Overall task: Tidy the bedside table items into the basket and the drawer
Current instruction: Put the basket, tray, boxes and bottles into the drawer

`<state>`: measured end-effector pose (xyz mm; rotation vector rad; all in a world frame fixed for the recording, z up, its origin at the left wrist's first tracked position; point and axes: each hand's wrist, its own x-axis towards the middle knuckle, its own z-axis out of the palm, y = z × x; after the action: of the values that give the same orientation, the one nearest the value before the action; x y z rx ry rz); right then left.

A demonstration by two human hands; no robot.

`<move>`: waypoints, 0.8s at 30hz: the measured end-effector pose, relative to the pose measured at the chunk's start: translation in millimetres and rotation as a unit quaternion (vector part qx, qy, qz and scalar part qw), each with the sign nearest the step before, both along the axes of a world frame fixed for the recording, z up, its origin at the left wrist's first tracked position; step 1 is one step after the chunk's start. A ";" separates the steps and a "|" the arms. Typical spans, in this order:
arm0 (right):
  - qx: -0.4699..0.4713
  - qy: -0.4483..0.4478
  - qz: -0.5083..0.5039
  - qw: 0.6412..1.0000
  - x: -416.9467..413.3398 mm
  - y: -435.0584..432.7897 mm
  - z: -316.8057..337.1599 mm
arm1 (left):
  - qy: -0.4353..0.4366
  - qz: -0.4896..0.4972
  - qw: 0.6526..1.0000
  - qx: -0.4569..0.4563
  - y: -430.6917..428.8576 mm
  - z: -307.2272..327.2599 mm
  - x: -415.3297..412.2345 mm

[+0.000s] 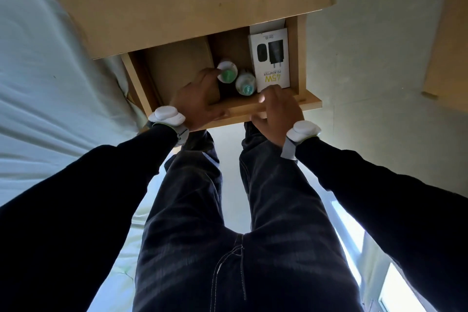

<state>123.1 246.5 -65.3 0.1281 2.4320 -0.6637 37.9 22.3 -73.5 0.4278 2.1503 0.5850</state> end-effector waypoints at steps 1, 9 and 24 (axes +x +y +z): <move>0.006 0.000 0.024 1.000 2.2 2.0 -0.4 | -0.006 -0.004 1.000 -0.004 -4.5 0.5 5.6; 0.033 -0.034 0.127 0.991 -7.6 5.9 -0.6 | 0.009 -0.097 0.994 -0.056 -10.8 -0.2 15.9; 0.107 0.055 0.050 0.991 -56.6 -0.7 4.2 | 0.101 0.068 0.986 -0.114 -4.9 10.8 -0.6</move>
<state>66.5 245.7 -61.1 0.0555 2.5927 -0.3743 37.3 17.4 -62.7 0.2236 2.4219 0.3754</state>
